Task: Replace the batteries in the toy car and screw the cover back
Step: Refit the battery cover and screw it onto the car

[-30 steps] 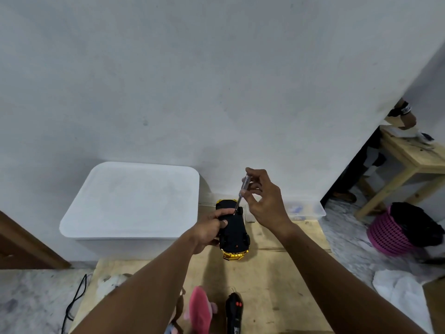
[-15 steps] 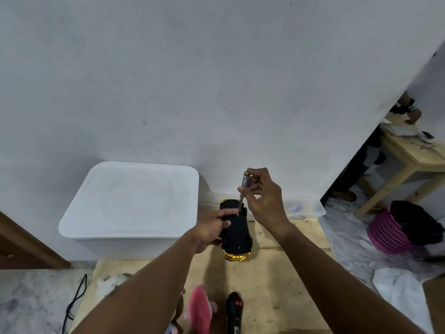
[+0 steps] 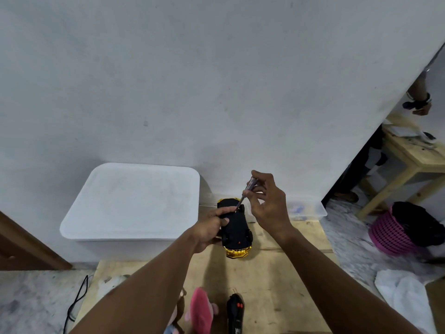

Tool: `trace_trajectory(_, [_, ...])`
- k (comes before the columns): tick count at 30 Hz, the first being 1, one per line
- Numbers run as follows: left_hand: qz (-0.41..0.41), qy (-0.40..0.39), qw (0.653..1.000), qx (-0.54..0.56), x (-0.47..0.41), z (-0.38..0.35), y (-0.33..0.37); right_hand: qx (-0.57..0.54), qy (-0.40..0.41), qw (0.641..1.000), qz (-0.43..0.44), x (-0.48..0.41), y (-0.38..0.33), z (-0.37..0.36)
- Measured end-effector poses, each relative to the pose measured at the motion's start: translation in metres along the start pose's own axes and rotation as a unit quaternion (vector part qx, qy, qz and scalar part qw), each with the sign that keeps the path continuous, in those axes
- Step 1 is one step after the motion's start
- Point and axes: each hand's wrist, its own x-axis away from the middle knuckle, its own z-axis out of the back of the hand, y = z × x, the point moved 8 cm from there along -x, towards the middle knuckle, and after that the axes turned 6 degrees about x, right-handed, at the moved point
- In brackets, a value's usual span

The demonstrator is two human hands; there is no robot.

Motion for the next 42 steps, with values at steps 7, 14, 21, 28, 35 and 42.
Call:
trace_trajectory(7, [0.004,0.008,1.000,-0.025,0.002,0.005,-0.005,-0.044,-0.061,0.997,-0.018,-0.003,0.002,-0.008])
trace_trajectory(14, [-0.009,-0.011,1.000,-0.018,0.003,-0.013,0.000,-0.026,-0.084,0.996,0.013,-0.003,-0.017,-0.017])
trace_trajectory(21, [-0.017,-0.006,1.000,0.008,0.007,-0.009,0.015,-0.026,-0.040,0.999,-0.005,0.000,-0.006,-0.009])
trace_trajectory(28, [-0.013,0.007,1.000,-0.016,0.008,0.001,0.020,-0.114,0.044,0.991,-0.060,-0.007,-0.003,0.010])
trace_trajectory(35, [-0.001,-0.006,1.000,-0.023,0.012,-0.007,0.019,-0.103,0.033,0.992,-0.071,-0.003,0.002,0.008])
trace_trajectory(42, [-0.004,-0.005,1.000,-0.017,0.013,-0.007,0.020,-0.077,0.013,0.995,-0.055,-0.002,-0.002,0.005])
